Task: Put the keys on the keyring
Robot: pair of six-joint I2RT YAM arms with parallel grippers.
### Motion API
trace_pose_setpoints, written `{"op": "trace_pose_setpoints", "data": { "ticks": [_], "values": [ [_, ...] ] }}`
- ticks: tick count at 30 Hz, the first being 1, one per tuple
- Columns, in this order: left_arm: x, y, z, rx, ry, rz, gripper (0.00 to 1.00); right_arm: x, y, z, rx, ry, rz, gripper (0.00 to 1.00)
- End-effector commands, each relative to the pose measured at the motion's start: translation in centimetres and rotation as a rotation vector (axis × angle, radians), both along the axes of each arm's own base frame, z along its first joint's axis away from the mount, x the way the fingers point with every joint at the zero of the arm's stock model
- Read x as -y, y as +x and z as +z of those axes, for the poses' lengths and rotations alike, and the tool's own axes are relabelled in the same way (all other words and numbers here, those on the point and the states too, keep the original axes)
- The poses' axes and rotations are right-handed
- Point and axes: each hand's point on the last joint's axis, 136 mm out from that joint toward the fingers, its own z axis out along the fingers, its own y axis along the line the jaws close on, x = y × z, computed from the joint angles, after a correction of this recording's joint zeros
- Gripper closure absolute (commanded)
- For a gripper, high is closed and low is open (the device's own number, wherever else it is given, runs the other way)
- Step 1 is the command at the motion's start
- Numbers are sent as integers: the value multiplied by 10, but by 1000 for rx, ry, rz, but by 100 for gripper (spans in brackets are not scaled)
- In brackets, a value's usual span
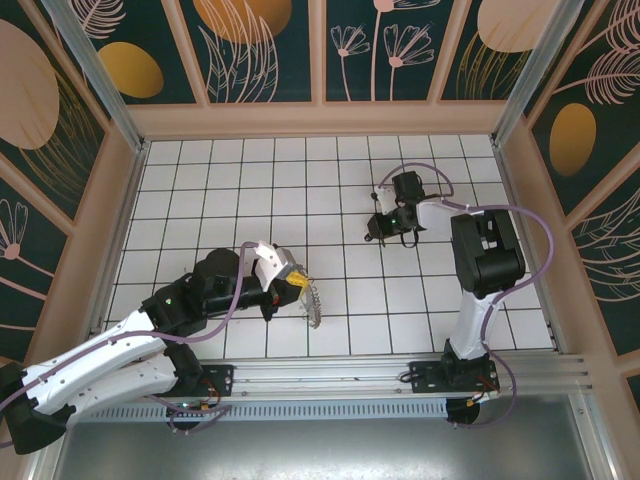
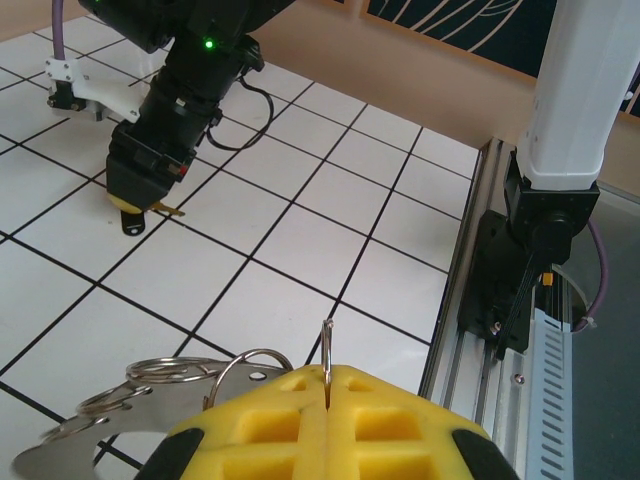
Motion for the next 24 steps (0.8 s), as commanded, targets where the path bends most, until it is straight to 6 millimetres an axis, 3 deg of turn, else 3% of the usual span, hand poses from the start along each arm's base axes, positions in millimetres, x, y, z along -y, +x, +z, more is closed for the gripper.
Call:
{"op": "trace_pose_setpoints", "data": {
  "ticks": [1, 24],
  "values": [
    [4, -3, 13, 13, -52, -14, 100, -4, -16, 2, -41, 13, 11, 77],
    [4, -4, 15, 12, -60, -21, 100, 4, -15, 8, -8, -41, -7, 94]
  ]
}}
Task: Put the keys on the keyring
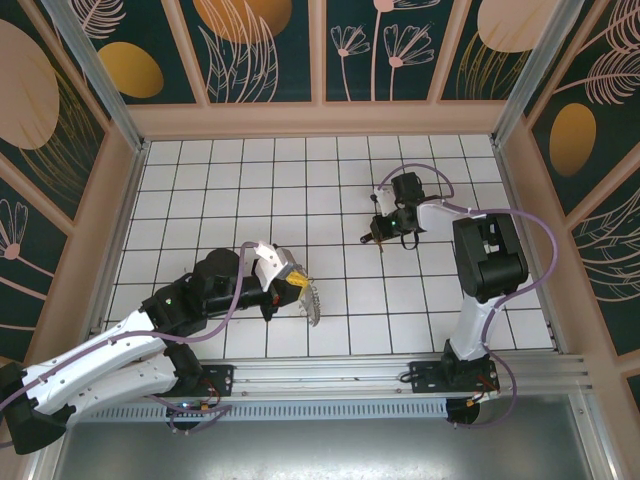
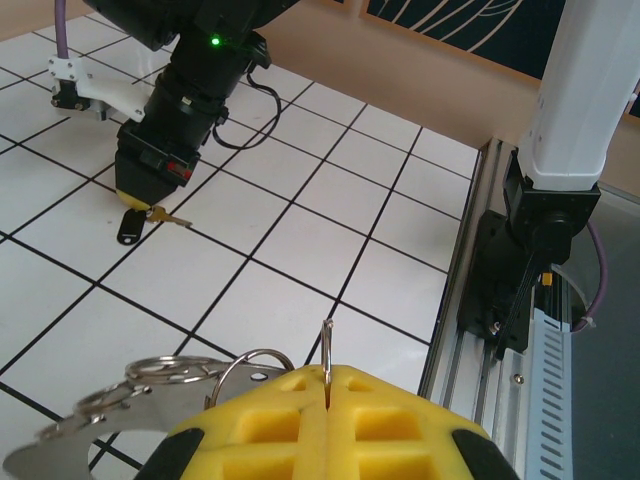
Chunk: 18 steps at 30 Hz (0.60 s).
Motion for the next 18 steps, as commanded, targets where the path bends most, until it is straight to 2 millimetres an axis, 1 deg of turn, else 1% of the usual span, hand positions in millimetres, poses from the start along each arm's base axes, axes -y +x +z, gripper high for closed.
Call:
{"op": "trace_pose_setpoints", "data": {
  "ticks": [1, 12, 16, 18],
  "values": [
    [4, -4, 15, 13, -61, -20, 100, 3, -8, 3, -12, -21, -9, 94],
    [3, -4, 16, 13, -64, -21, 100, 1, -13, 0, -23, -22, 2, 87],
    [4, -5, 16, 13, -64, -21, 100, 0, -14, -1, -26, -19, 4, 87],
    [4, -5, 16, 14, -65, -22, 100, 1, -15, -1, -24, -22, 2, 88]
  ]
}}
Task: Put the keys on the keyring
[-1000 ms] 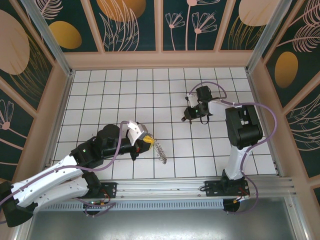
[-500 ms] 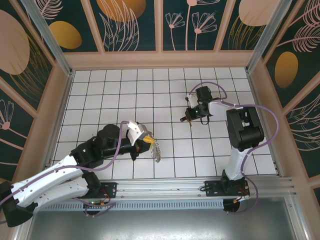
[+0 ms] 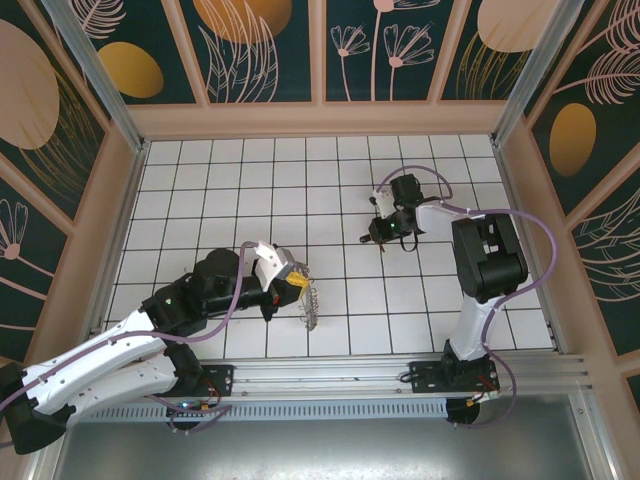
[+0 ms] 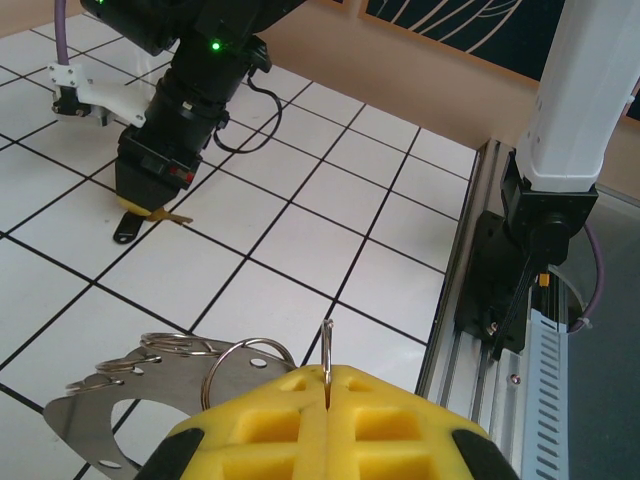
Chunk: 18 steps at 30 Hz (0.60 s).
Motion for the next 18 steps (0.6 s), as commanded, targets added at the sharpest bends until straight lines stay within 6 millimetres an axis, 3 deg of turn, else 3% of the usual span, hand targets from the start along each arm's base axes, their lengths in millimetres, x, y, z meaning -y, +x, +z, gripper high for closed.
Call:
{"op": "trace_pose_setpoints", "data": {
  "ticks": [1, 18],
  "values": [
    [3, -4, 16, 20, -63, -21, 100, 2, -8, 4, -5, -15, -4, 89],
    [4, -6, 17, 20, -67, -32, 100, 4, -12, 8, 7, -15, -13, 87]
  ]
}}
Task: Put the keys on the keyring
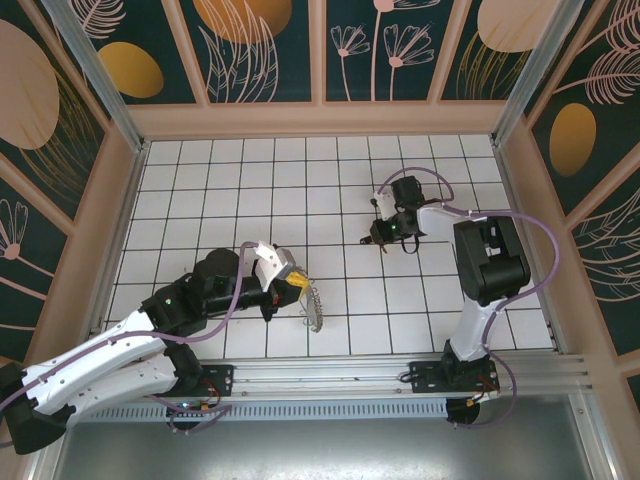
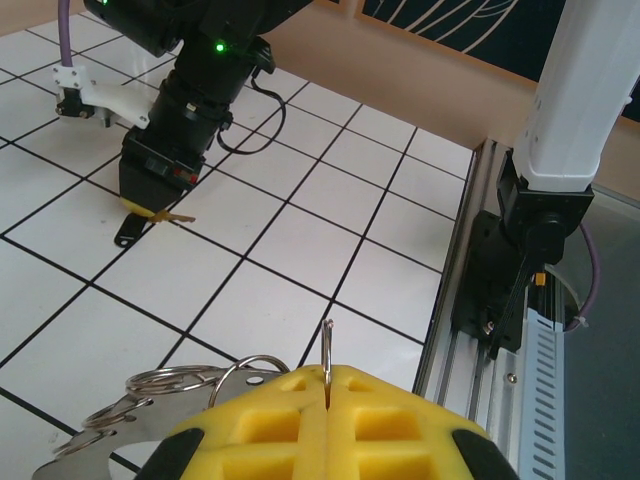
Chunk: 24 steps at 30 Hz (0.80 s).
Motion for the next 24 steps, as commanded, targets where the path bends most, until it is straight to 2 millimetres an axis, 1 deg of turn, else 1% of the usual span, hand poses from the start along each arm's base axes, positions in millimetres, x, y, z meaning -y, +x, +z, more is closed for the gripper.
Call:
{"op": "trace_pose_setpoints", "data": {
  "ticks": [1, 11, 18, 21, 23, 24],
  "values": [
    [4, -5, 17, 21, -65, -25, 100, 1, -6, 6, 2, -10, -10, 87],
    [4, -5, 18, 23, -68, -27, 100, 1, -8, 6, 3, -7, -8, 90],
    [4, -5, 18, 22, -69, -29, 100, 2, -10, 9, 12, -5, -8, 98],
    [4, -5, 17, 21, -68, -29, 100, 1, -10, 17, 31, 1, -6, 100],
    [4, -5, 16, 19, -64, -31, 100, -4, -11, 29, 68, 12, 12, 100],
    [5, -5, 16, 20, -64, -30, 100, -9, -13, 38, 99, 21, 30, 100]
  ]
}}
